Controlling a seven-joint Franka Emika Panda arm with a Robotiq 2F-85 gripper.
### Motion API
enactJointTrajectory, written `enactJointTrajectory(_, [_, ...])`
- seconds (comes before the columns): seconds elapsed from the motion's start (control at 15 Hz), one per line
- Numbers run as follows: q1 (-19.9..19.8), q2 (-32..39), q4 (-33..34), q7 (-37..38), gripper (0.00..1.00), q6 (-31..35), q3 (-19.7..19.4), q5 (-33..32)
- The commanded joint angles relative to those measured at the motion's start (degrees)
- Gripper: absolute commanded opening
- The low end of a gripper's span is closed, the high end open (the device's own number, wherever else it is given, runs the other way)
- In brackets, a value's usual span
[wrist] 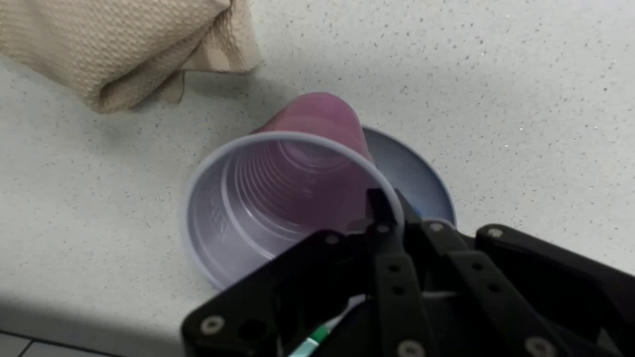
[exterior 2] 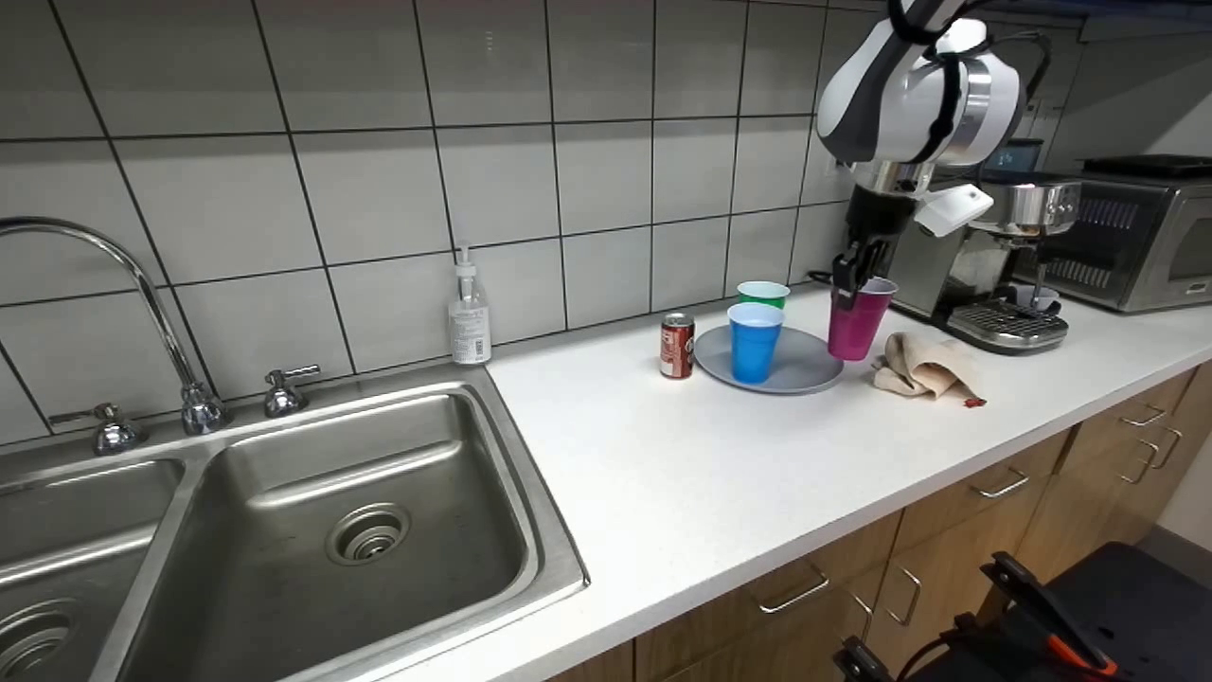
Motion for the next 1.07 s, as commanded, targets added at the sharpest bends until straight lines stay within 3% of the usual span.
enactJointTrajectory(0.0, [-2.7,5.5,6.6,-6.2,0.01,-2.2,2.4,2.7])
enactJointTrajectory(0.47, [-4.8,12.6,14.0,-7.9,0.01,-3.0,5.3,1.8])
enactJointTrajectory(1.0, [-6.0,16.3,17.8,-8.1,0.01,-2.1,7.3,1.1])
